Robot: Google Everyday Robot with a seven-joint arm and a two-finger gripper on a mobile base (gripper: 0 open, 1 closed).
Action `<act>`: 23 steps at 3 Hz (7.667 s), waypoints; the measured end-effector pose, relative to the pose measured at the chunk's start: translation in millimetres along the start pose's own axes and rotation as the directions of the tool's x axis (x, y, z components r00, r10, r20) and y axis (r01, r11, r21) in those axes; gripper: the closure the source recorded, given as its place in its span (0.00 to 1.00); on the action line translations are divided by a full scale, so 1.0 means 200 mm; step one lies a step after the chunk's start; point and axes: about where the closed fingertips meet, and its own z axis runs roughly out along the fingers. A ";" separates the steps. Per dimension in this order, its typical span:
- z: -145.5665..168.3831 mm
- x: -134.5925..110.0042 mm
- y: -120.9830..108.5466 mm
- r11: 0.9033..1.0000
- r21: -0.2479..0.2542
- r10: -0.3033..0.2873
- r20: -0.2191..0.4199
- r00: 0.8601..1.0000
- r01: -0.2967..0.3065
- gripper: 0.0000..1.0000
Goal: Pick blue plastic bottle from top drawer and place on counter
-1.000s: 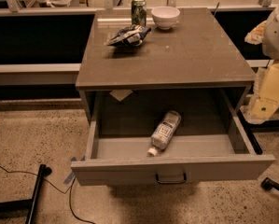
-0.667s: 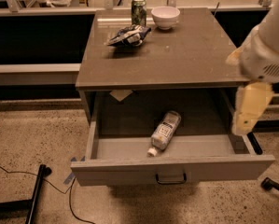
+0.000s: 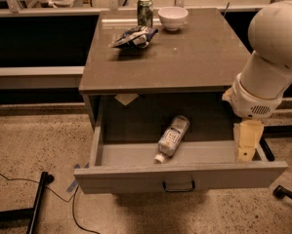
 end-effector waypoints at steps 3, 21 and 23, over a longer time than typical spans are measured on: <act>0.25 -0.04 0.09 0.942 0.065 -0.333 0.035 0.942 0.330 0.00; 0.51 -0.38 -0.48 0.352 0.483 -0.931 0.095 0.351 0.802 1.00; 0.08 -0.26 -0.40 0.338 0.710 -0.920 0.111 0.377 0.617 1.00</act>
Offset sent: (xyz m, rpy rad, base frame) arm -0.0095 0.0166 -0.1113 -0.0740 -0.0226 0.6455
